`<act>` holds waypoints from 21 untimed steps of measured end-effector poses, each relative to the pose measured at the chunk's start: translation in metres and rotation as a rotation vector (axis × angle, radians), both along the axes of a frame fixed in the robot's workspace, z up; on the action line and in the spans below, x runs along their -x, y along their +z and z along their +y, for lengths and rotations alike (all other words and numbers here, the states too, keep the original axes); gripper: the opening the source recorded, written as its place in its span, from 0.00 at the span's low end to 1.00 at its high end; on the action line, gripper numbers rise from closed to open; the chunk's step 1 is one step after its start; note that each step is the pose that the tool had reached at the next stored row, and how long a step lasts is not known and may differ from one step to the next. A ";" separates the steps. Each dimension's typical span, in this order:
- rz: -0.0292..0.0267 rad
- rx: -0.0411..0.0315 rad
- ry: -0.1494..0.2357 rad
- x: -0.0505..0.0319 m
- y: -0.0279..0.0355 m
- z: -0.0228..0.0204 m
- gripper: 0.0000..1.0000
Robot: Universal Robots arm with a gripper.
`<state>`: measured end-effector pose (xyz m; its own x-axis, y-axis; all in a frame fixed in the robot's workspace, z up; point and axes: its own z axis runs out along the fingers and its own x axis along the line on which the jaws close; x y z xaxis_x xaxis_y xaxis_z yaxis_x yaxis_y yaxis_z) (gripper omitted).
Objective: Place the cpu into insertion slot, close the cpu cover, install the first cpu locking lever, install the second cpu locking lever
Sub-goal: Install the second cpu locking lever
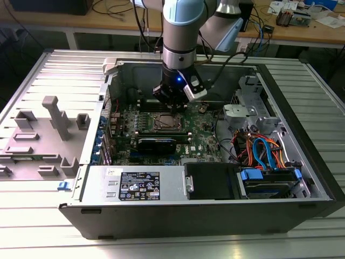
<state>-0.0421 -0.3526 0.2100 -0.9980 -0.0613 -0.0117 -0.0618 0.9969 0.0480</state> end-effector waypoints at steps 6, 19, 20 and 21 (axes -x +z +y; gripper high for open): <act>0.0000 0.0030 0.000 0.0000 0.0000 -0.0053 0.11; 0.0000 0.0145 0.000 0.0000 0.0046 -0.0163 0.11; 0.0001 0.0164 0.000 0.0000 0.0046 -0.0184 0.11; 0.0000 0.0174 0.000 0.0000 0.0045 -0.0192 0.11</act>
<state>-0.0421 -0.3718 0.2146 -0.9981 -0.0615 -0.0107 -0.0618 0.9976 0.0306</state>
